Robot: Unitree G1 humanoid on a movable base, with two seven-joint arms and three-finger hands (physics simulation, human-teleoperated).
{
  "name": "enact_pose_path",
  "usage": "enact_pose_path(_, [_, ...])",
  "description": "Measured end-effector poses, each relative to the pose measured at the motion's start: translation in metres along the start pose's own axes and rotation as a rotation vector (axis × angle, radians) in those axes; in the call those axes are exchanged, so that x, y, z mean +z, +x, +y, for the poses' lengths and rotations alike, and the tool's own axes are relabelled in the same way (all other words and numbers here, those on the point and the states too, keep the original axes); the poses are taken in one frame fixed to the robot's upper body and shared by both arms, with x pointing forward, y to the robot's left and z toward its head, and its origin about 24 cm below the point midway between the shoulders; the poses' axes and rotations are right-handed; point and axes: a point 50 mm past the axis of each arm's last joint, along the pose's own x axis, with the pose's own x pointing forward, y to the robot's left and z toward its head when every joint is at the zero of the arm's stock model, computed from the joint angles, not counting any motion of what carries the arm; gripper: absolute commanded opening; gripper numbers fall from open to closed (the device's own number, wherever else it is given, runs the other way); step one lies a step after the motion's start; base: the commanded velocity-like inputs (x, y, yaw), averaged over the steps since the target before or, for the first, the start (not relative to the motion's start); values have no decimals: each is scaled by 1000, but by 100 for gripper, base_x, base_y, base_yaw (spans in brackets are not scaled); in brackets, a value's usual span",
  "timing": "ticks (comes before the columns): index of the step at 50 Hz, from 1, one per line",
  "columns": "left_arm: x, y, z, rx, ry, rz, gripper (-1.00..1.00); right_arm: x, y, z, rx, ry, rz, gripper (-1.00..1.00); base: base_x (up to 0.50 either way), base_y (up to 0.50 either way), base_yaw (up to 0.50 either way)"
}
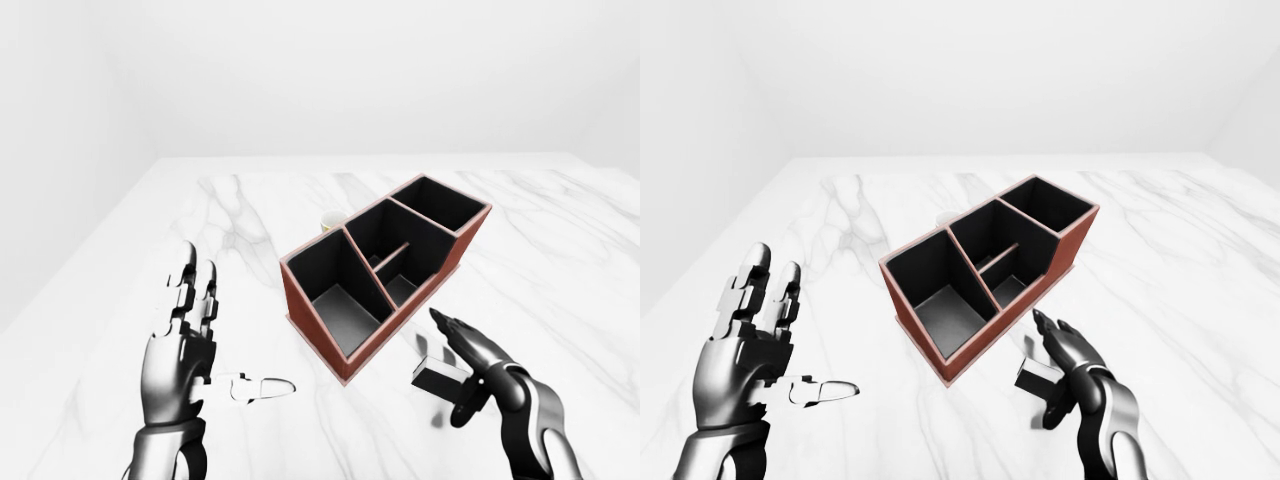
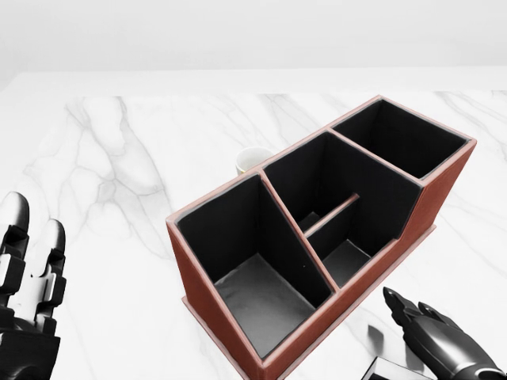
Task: Pick up the book and place it in the left compartment of the caddy.
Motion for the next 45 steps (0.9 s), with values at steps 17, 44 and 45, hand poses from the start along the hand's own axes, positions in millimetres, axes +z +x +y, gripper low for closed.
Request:
enact_pose_path(17, [-1,0,0,0,1,1,100,-8,3,14,66,39,12,100,0,0,0])
enact_pose_path(44, [-2,1,-1,1,4,4,100,-14,3,25,106,45,33,-100,0,0,0])
enact_pose_path(45, [-2,1,-1,1,4,4,100,-13,3,25,106,42,33,-100,0,0,0])
